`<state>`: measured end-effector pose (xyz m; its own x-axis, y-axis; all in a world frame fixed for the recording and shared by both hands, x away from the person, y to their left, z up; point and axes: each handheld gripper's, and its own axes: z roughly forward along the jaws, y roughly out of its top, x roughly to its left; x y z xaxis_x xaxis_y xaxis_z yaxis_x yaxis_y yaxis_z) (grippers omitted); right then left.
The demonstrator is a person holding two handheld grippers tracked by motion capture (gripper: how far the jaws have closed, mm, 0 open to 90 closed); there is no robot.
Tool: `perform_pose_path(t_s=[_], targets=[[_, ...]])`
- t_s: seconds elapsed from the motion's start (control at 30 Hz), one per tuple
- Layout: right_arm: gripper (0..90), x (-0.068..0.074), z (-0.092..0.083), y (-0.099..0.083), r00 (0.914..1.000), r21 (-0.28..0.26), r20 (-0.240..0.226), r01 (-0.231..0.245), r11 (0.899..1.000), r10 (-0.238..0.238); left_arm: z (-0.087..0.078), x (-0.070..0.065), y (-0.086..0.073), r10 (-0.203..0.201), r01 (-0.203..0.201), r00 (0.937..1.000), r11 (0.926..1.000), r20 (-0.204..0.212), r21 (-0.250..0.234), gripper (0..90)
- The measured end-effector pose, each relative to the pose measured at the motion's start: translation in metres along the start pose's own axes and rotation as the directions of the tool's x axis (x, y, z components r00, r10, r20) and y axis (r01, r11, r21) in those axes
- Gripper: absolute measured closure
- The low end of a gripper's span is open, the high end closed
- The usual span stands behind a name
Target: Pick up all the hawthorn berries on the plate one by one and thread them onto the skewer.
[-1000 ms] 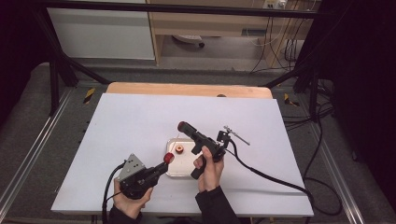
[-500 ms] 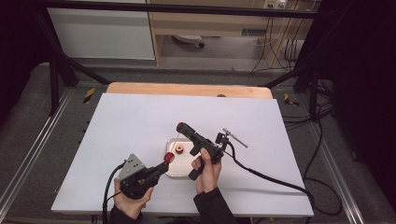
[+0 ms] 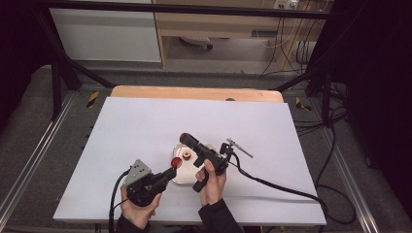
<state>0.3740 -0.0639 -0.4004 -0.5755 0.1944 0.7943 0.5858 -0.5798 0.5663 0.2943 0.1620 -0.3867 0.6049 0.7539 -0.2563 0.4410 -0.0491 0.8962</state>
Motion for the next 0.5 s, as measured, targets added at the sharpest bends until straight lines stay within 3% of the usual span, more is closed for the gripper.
perform_pose_path(t_s=[0.33, 0.5], targets=[[62.1, -0.004, 0.001, -0.026, 0.9996, 0.080, 0.028, 0.005, 0.997, -0.007, 0.004, 0.010, 0.000, -0.005, 0.006, 0.9998, 0.9998, -0.020, 0.021, 88.4], [61.4, -0.004, 0.002, -0.024, 0.9975, 0.110, 0.059, 0.033, 0.993, -0.040, 0.006, 0.013, -0.001, 0.009, -0.009, 0.9998, 0.9997, -0.017, 0.024, 88.4]])
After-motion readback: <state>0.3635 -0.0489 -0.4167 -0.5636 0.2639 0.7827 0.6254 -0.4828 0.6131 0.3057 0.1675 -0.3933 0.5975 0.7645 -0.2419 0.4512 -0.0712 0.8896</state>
